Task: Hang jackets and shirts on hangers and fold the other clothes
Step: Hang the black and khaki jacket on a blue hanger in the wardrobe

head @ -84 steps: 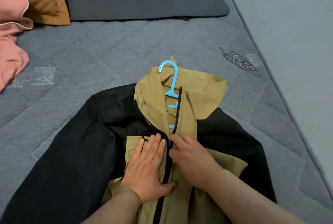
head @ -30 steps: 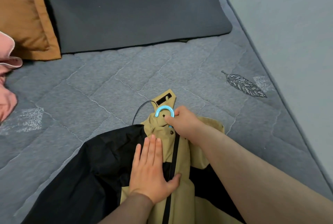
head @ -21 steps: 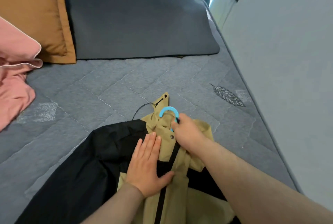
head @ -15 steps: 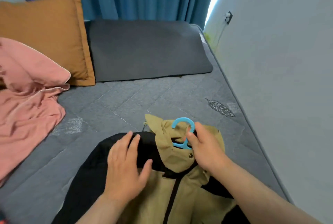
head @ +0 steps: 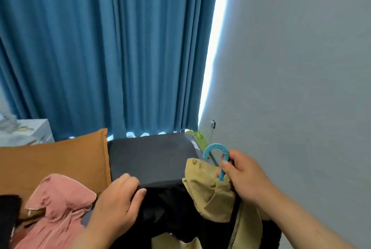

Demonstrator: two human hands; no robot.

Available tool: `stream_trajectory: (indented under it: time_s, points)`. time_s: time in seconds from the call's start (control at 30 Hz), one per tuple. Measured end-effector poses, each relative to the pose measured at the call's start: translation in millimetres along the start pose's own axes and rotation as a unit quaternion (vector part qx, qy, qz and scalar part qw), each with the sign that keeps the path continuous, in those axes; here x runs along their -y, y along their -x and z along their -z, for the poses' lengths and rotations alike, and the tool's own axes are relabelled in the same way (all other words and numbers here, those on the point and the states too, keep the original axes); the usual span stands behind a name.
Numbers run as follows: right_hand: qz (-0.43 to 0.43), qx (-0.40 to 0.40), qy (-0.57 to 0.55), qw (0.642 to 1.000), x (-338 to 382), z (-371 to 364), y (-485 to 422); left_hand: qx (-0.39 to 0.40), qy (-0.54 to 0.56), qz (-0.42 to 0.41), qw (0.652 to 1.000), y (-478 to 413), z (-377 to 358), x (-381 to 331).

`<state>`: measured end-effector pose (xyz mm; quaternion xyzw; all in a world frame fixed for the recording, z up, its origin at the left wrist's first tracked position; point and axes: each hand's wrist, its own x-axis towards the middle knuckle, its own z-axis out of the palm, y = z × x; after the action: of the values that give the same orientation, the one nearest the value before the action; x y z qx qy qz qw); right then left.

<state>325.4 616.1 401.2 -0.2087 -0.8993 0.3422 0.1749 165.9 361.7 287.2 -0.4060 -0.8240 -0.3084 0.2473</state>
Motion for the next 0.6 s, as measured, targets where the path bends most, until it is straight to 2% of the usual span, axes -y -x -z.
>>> stream_trajectory:
  time_s: [0.13,0.23,0.33,0.4,0.47,0.53,0.6]
  points:
    - [0.039,-0.091,-0.009,0.995,68,78,16,-0.115,-0.015,-0.045,0.992,-46,85,-26]
    - [0.081,-0.130,-0.006,0.988,111,122,28,-0.154,-0.046,-0.093,0.983,-71,140,-35]
    - [0.108,-0.177,-0.028,0.978,142,160,34,-0.200,-0.075,-0.080,0.974,-89,193,-43]
    - [0.116,-0.205,-0.085,0.968,156,181,38,-0.222,-0.086,-0.047,0.970,-97,224,-50]
    - [0.134,-0.207,-0.146,0.958,171,196,44,-0.214,-0.080,-0.026,0.973,-106,252,-60]
    - [0.166,-0.203,-0.163,0.951,189,203,51,-0.197,-0.064,-0.064,0.976,-117,271,-89]
    - [0.200,-0.201,-0.162,0.945,206,205,56,-0.137,-0.070,-0.091,0.984,-131,280,-138]
